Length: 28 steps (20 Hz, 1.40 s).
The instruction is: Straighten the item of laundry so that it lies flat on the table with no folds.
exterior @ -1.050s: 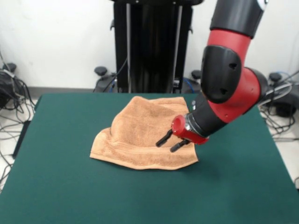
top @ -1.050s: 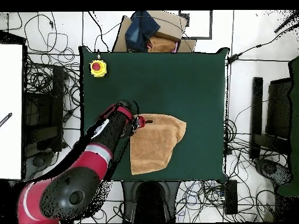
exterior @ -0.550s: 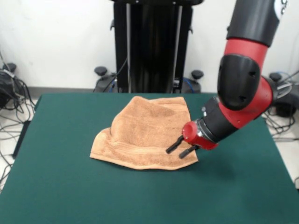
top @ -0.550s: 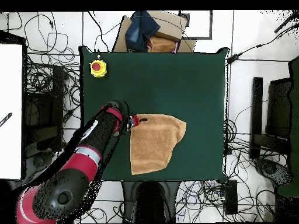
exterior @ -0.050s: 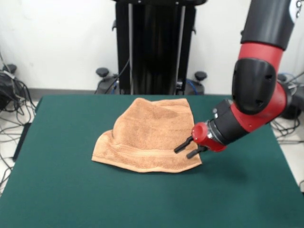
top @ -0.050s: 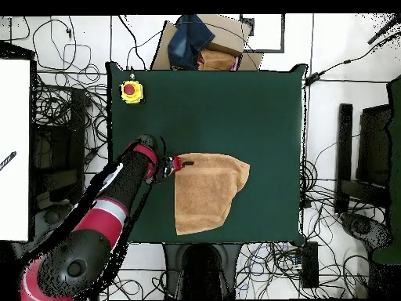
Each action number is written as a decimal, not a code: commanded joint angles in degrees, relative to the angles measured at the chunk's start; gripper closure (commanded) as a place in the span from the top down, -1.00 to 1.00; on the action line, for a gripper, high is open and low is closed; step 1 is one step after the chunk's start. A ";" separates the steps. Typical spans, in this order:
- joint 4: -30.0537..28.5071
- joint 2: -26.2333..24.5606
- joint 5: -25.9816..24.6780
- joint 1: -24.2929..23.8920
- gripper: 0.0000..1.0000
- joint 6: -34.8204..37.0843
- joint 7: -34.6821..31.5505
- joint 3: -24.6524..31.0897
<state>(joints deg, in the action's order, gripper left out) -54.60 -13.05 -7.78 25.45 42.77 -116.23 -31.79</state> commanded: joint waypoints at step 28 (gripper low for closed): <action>8.38 -8.13 7.86 -0.09 1.00 -1.09 -17.38 -0.26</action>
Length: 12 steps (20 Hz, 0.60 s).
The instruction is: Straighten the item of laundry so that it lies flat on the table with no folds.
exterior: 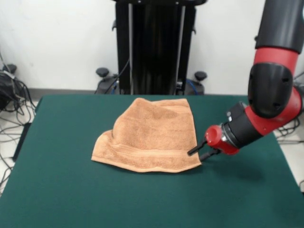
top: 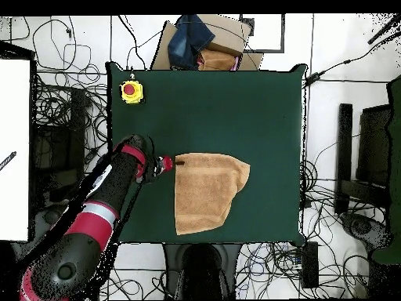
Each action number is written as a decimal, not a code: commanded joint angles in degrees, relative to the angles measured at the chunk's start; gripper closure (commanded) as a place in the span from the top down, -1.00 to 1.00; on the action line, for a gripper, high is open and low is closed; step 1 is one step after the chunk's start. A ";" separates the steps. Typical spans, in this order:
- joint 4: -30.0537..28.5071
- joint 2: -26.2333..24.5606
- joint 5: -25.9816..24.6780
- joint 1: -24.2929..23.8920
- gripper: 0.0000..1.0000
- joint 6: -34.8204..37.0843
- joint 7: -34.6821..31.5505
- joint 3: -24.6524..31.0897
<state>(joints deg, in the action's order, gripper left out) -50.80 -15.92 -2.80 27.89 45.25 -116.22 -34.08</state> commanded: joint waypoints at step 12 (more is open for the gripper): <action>5.40 -6.20 2.87 -3.15 1.00 -2.55 -17.01 1.03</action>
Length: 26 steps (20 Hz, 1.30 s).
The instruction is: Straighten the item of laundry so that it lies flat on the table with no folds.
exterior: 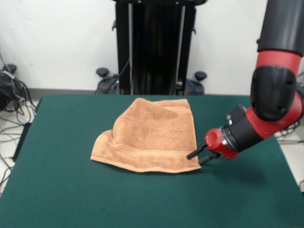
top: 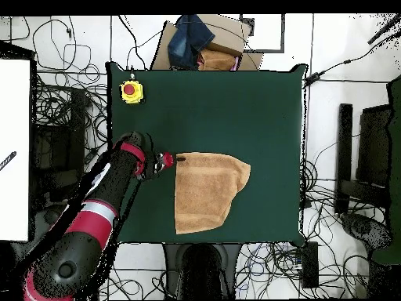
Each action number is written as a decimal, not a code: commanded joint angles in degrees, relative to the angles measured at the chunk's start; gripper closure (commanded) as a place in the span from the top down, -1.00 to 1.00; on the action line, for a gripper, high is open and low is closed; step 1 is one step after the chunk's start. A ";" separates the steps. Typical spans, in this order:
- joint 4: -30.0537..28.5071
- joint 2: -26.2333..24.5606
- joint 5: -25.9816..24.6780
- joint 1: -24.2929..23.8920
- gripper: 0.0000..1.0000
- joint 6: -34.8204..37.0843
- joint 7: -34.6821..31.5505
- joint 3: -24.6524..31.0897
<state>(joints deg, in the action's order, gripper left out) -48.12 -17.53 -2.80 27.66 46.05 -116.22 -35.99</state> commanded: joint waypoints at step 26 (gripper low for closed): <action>2.47 -4.80 3.87 -5.30 1.00 -9.09 -9.41 10.74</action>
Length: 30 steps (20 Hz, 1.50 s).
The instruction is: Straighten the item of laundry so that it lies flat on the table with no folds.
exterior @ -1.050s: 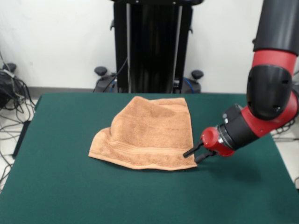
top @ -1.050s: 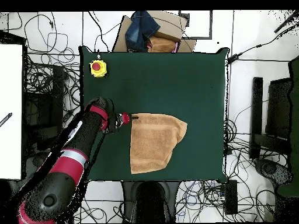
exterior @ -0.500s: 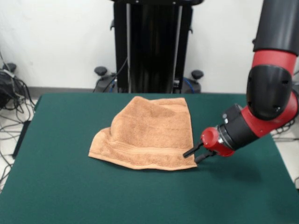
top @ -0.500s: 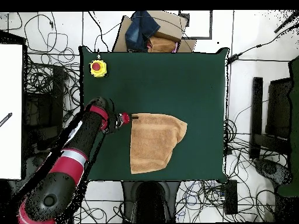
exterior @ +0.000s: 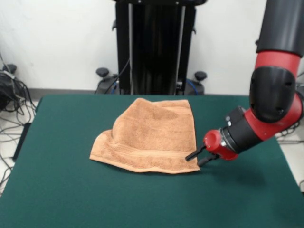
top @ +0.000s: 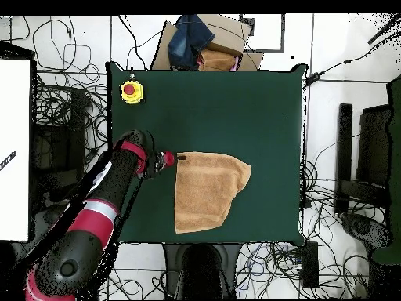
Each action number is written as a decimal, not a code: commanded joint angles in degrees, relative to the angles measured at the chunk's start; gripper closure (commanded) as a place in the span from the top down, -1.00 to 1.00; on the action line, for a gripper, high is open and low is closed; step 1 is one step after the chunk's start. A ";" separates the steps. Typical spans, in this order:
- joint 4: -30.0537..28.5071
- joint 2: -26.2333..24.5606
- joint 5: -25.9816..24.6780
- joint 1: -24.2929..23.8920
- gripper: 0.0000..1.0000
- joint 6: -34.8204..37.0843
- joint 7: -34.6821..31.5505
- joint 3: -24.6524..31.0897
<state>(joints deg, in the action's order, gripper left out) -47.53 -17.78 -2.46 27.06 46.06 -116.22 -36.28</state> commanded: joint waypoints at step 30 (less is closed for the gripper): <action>-6.97 3.29 0.62 -6.37 1.00 -12.27 -1.78 19.19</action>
<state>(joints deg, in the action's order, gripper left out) -48.94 -14.25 -2.47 22.69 45.59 -116.22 -31.02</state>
